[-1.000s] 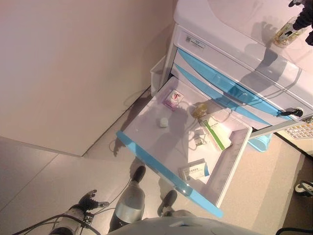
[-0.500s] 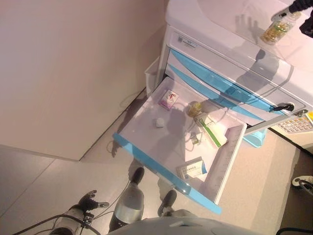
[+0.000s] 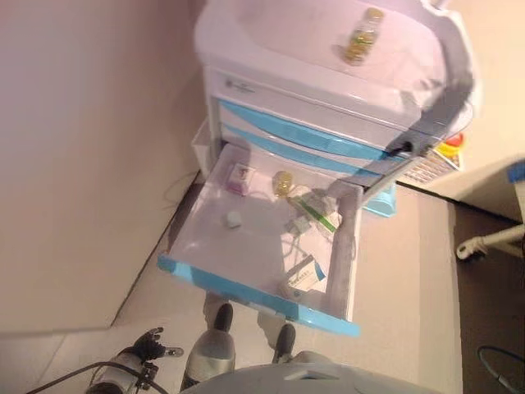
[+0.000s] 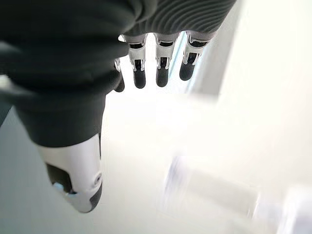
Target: Open the drawer and pick up the medicine
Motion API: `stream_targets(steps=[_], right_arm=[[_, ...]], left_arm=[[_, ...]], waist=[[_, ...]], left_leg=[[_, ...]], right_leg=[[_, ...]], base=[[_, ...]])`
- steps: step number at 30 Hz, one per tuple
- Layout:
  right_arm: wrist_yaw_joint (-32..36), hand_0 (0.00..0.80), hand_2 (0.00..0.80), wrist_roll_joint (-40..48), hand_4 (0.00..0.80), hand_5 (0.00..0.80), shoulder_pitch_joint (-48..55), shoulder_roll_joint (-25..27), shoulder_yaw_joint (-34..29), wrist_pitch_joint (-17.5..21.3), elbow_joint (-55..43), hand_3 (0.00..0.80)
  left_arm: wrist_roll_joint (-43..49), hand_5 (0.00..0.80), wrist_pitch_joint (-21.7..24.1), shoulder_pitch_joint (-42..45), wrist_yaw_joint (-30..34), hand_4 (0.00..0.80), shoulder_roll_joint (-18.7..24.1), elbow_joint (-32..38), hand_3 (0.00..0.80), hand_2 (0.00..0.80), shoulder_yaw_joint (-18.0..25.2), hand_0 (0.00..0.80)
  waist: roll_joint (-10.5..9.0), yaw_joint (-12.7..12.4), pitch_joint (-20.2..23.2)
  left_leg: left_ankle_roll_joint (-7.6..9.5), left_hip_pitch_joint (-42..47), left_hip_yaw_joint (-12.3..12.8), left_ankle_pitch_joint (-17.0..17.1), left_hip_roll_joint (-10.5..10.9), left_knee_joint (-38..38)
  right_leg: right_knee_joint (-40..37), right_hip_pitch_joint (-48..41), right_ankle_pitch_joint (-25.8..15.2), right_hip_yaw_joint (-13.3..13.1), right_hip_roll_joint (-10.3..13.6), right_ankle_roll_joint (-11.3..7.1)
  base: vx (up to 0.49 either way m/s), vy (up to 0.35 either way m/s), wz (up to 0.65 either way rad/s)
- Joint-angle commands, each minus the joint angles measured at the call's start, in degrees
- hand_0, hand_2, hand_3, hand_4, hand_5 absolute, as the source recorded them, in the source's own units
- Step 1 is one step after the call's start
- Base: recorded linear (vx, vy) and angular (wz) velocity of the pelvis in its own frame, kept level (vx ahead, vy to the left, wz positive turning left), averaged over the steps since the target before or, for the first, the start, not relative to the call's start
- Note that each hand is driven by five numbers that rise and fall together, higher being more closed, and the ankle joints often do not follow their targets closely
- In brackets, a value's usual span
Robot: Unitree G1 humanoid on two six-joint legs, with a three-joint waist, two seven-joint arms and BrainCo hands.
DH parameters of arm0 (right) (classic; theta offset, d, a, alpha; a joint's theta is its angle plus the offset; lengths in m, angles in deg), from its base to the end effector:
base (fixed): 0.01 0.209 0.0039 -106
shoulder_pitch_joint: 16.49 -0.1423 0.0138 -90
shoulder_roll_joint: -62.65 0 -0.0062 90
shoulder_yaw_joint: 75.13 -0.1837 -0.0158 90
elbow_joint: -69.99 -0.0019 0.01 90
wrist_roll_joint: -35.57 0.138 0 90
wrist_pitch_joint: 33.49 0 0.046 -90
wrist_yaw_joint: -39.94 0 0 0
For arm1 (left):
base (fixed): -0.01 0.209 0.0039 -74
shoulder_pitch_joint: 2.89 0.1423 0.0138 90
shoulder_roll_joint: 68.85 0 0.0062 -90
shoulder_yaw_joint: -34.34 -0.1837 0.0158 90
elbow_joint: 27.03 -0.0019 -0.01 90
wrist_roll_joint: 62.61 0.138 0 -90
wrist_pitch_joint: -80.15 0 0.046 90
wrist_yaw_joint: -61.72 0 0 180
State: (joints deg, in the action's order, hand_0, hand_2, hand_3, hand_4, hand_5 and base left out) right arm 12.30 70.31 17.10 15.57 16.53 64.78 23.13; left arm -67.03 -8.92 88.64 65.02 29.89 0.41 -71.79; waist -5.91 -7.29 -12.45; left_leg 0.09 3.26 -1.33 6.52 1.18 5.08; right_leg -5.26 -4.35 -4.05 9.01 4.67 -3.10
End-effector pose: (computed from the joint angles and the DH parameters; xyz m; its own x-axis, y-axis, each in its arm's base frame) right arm 0.2829 -0.3492 0.2996 0.4889 -0.6867 0.5379 0.7311 0.6590 0.1768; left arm 0.0835 0.2722 -0.0936 0.4198 0.2002 -0.8852 0.2390 0.9166 0.3206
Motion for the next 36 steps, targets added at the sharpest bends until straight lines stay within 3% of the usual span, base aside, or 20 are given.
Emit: stream_targets(steps=[1,4,7,15,19,24,31,36], right_arm=[[-6.0,0.0,0.0,-3.5,0.0,0.0,5.2,-0.1,-3.0,6.2,-3.6,0.0],[-6.2,0.0,0.0,-7.1,0.0,0.0,14.2,-3.9,-7.4,7.0,-5.6,0.0],[-4.9,0.0,0.0,-12.0,0.0,0.0,22.9,-10.3,-8.1,5.0,-7.9,0.0],[2.8,0.0,0.0,-17.8,0.0,0.0,39.2,-25.1,-1.4,4.0,-3.7,0.0],[7.8,0.0,0.0,-19.7,0.0,0.0,43.9,-30.1,0.3,5.5,5.1,0.0],[8.7,0.0,0.0,-24.0,0.0,0.0,48.8,-36.0,4.5,5.2,12.1,0.0],[10.2,0.0,0.0,-26.5,0.0,0.0,51.9,-37.8,8.3,4.3,11.7,0.0],[11.4,0.0,0.0,-29.8,0.0,0.0,51.1,-37.5,11.2,6.2,13.4,0.0]], left_arm=[[1.5,0.0,-1.7,-2.0,1.6,0.0,-0.8,-3.1,0.0,0.0,-4.4,0.0],[2.1,0.0,-3.1,-2.9,3.5,0.0,-1.1,-2.8,0.0,0.0,-5.3,0.0],[1.4,0.0,-3.5,-4.3,4.1,0.0,-2.2,-3.4,0.0,0.0,-6.1,0.0],[2.3,0.0,-3.2,-6.9,4.8,0.0,-4.8,-3.6,0.0,0.0,-7.4,0.0],[2.8,0.0,-2.4,-7.5,4.2,0.0,-6.0,-1.8,0.0,0.0,-8.5,0.0],[7.5,0.0,-0.8,-7.7,5.7,0.0,-6.1,0.9,0.0,0.0,-10.4,0.0],[7.4,0.0,0.3,-8.9,6.3,0.0,-5.0,6.9,0.0,0.0,-13.0,0.0],[1.9,0.0,-0.8,-13.2,5.1,0.0,-3.1,17.7,0.0,0.0,-14.0,0.0]], waist=[[2.25,1.8,4.3],[2.99,3.5,4.1],[4.08,5.8,3.3],[5.62,10.4,0.1],[6.26,10.9,-1.2],[7.26,11.2,-2.7],[8.43,12.8,-5.4],[9.43,13.5,-10.4]], left_leg=[[1.05,1.4,-0.3,-9.5,2.1,-0.4],[1.01,1.2,1.1,-9.5,1.8,-0.3],[1.08,0.9,2.7,-9.5,1.4,-0.2],[1.42,-0.2,6.9,-9.6,0.8,-0.6],[1.74,-0.7,7.6,-9.8,0.9,-1.2],[1.94,-1.7,7.3,-9.2,1.1,-1.6],[2.29,-3.5,7.0,-8.7,1.5,-2.3],[2.84,-7.7,6.9,-8.2,2.1,-5.4]], right_leg=[[4.0,0.8,3.7,0.3,-1.3,-2.73],[3.8,1.7,3.2,-0.9,-1.2,-2.97],[3.8,2.9,2.8,-2.6,-1.2,-2.94],[3.5,5.5,1.8,-5.9,-1.5,-2.5],[4.0,6.1,1.7,-6.2,-1.6,-2.27],[5.1,7.0,1.8,-5.5,-1.4,-2.12],[7.5,9.5,2.3,-6.0,-1.4,-1.94],[12.1,13.7,3.4,-6.2,-1.3,-1.16]], base=[[-0.078,-0.02,-0.34],[-0.097,-0.021,-0.34],[-0.116,-0.002,-0.41],[-0.098,0.002,-0.38],[-0.032,0.005,-0.16],[-0.012,-0.007,-0.09],[-0.036,0.065,-0.02],[-0.075,0.111,-0.07]])
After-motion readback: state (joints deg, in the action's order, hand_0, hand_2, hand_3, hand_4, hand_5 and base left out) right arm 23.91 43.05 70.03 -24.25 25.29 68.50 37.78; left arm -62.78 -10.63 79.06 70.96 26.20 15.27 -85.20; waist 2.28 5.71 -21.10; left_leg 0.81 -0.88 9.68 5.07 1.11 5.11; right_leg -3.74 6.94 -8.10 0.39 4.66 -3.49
